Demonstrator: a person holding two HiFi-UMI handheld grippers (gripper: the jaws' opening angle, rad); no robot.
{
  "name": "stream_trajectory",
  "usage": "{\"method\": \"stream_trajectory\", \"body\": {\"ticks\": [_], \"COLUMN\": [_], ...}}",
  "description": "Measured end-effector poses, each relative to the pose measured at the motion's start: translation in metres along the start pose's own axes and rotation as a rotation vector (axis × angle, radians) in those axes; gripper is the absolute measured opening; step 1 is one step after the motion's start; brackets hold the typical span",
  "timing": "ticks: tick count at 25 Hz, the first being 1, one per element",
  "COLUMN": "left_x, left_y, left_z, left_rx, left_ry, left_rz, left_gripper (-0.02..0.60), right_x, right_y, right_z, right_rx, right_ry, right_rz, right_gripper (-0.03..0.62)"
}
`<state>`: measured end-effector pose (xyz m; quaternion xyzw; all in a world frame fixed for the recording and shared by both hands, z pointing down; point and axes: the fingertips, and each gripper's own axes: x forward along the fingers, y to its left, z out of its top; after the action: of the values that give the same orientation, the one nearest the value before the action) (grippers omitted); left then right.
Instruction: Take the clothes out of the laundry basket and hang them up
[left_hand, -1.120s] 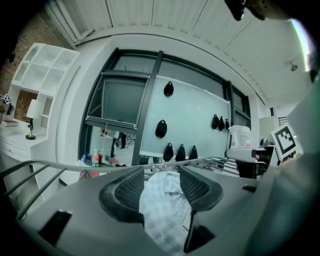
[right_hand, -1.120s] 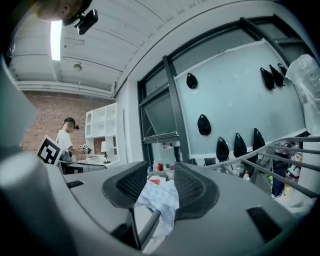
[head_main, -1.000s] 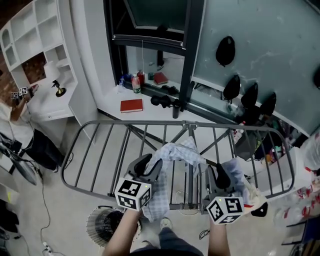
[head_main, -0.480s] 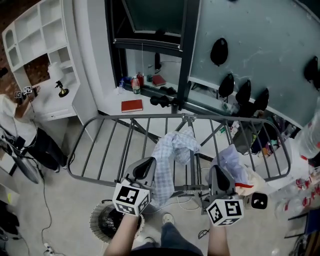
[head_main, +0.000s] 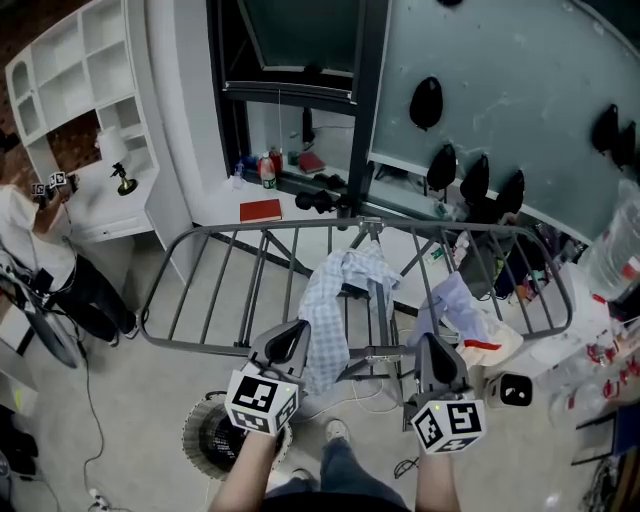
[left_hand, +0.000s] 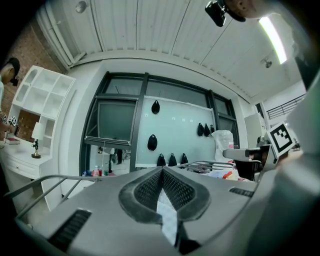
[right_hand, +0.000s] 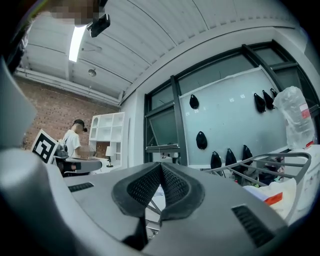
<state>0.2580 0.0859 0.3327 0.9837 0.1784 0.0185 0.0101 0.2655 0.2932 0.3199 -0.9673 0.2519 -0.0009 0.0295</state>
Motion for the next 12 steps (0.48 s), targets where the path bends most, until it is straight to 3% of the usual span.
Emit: {"method": "stream_trajectory", "body": {"ticks": [12], "left_x": [-0.011], "left_y": [-0.012], "left_z": [0.009], "left_rx": [0.011], "left_ry": [-0.020], "left_rz": [-0.016], "left_gripper": [0.020], "right_x": [-0.012], "right_y": [0.006], "right_z": [0.004], "right_rx": [-0.017], "right_ry": [0.009], "right_rz": [0.013], "right_gripper": [0.002]}}
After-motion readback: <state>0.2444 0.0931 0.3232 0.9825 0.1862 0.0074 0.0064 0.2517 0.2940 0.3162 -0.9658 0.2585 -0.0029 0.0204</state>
